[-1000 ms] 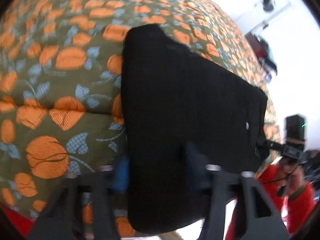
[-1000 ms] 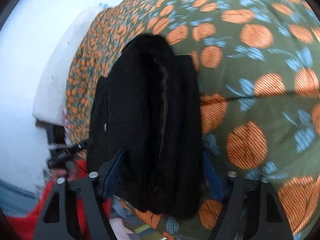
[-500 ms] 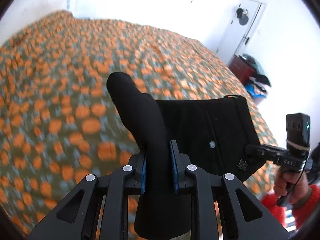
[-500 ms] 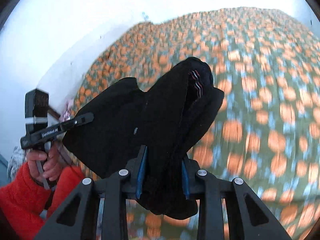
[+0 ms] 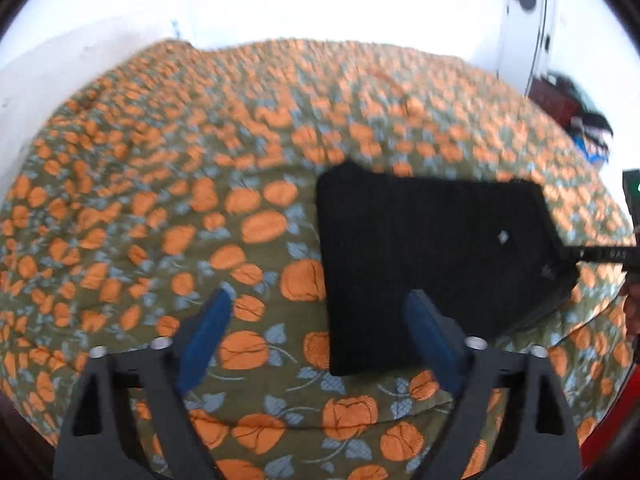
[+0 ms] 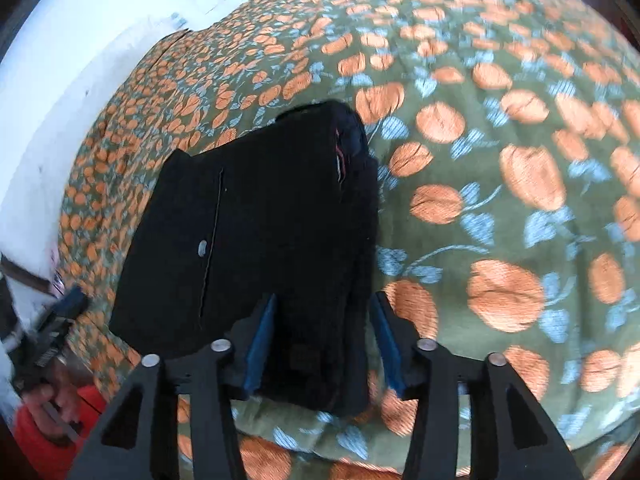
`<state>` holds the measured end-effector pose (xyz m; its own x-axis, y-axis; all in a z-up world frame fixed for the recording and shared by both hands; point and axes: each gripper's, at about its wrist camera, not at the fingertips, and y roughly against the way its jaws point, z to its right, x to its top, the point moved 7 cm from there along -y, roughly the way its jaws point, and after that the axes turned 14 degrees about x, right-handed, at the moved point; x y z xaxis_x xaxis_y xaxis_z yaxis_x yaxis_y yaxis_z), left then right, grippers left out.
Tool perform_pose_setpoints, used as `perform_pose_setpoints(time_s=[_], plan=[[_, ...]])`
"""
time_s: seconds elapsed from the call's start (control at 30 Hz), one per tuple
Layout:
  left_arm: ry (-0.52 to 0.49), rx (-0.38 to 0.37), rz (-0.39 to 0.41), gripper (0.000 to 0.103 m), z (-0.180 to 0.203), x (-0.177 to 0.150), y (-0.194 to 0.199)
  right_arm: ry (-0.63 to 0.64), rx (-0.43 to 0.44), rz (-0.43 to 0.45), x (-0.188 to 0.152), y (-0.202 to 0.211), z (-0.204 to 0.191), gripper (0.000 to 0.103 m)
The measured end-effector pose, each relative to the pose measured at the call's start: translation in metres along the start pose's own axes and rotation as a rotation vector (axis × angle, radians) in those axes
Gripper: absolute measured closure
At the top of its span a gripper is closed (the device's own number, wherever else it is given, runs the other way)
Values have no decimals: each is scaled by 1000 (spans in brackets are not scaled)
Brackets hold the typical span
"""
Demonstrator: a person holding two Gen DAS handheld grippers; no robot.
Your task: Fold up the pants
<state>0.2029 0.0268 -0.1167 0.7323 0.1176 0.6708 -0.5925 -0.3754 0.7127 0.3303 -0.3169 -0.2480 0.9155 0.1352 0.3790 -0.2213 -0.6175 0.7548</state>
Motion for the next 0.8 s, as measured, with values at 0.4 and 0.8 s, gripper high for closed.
perform_pose_setpoints(time_s=[0.4, 0.8], plan=[[52, 39, 200, 1, -18, 27, 101, 252, -199, 180, -13, 121, -81, 2], [54, 123, 124, 1, -30, 1, 123, 352, -206, 159, -61, 138, -144, 0]])
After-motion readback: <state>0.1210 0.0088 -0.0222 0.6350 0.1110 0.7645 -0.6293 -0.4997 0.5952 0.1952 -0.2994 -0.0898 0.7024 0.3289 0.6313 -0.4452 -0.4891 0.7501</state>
